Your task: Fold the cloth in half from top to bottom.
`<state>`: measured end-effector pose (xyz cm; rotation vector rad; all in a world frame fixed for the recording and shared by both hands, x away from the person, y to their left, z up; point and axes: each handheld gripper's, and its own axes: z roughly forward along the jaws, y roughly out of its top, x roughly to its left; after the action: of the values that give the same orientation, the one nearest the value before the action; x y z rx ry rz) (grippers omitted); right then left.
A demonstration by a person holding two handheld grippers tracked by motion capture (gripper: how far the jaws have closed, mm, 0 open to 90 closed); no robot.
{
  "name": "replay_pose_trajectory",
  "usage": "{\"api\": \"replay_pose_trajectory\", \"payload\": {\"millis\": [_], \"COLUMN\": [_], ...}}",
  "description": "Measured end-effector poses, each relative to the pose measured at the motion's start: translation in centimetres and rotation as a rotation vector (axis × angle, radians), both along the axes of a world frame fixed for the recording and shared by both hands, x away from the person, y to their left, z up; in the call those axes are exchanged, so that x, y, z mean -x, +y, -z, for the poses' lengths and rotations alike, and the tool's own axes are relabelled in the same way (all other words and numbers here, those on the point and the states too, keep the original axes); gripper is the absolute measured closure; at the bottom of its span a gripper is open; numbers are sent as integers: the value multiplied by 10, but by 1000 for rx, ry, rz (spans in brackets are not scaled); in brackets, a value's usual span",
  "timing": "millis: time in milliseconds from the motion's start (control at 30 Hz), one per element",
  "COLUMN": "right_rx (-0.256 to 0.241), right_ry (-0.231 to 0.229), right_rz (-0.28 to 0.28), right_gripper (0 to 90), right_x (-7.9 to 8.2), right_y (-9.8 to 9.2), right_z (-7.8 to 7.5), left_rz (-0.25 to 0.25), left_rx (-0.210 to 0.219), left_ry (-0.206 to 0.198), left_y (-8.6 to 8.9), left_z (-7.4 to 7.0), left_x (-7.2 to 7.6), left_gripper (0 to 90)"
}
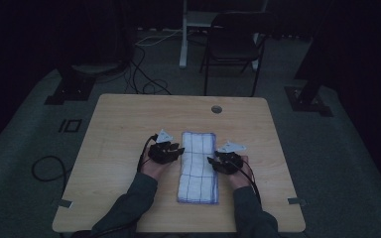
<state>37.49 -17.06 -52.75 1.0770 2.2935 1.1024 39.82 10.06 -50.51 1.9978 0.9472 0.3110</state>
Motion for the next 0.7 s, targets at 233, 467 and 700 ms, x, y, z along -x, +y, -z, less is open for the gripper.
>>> {"api": "replay_pose_trajectory", "payload": {"millis": [233,467,700], "right_rx": [68,61,7], "right_ry": [24,9,-15], "right_rz": [37,70,90], "right_gripper": [567,592,626], "right_x": [-2,-6,-13], "right_y": [-4,-8,-7], "right_z": [5,3,-5], "left_rz": [-32,-52,-71], "left_rx": [-10,-20,-24], "left_ry": [-9,-11,-14], "left_y": [2,4,2], "left_z": [3,3,7], "left_x": [-7,-18,-29], "left_gripper": [651,651,648]}}
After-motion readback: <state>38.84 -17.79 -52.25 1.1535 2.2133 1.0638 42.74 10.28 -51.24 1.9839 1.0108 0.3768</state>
